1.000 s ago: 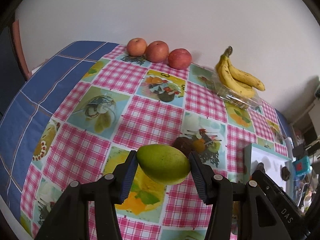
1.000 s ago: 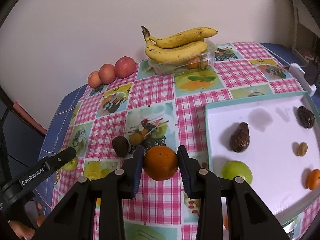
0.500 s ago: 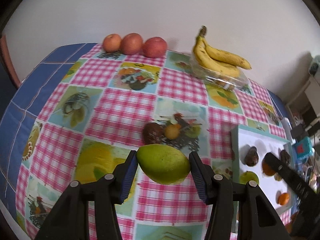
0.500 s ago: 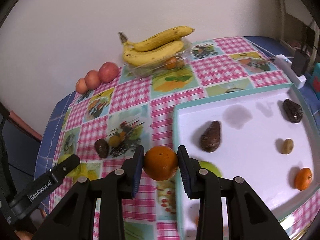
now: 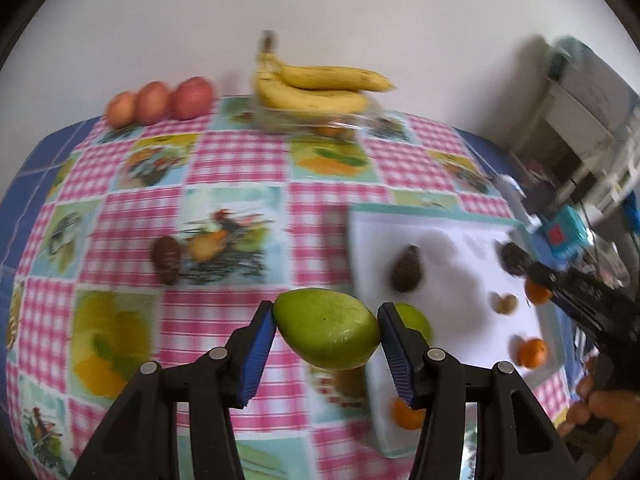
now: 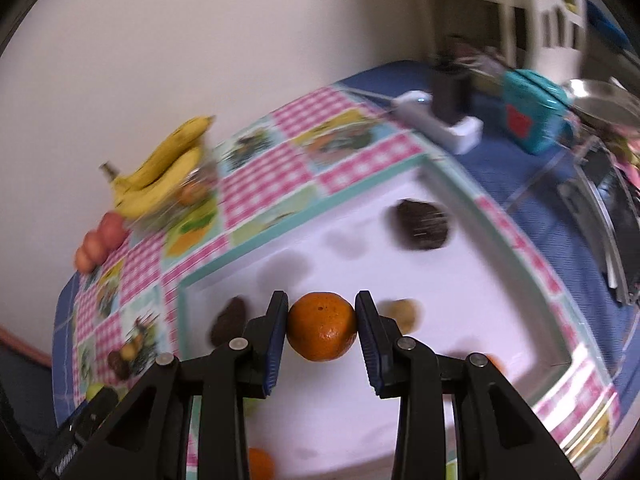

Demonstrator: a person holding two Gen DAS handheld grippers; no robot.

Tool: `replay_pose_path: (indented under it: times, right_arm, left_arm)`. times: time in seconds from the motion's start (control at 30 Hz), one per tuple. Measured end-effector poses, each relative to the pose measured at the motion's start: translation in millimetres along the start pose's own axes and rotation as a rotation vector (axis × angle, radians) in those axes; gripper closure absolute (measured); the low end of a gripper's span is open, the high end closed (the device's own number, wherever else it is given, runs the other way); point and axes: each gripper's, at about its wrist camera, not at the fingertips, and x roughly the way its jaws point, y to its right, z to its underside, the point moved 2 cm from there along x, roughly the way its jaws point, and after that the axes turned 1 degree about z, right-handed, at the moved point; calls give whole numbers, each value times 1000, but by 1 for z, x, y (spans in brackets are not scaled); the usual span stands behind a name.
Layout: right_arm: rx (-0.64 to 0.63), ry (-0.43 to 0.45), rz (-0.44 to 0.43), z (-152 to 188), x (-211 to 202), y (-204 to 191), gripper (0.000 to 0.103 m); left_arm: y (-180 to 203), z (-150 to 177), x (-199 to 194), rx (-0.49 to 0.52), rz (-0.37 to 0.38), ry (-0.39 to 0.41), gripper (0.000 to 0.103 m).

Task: Organize fruits
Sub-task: 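Carry the pear in the left gripper into the tray while the right carries the tangerine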

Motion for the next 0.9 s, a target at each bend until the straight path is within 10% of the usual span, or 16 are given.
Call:
replay_pose_path:
  times: [0.9]
  right_arm:
    - [13,-79,192,4,21,52,67]
  left_arm:
    - [51,32,46,76,109,-176,48]
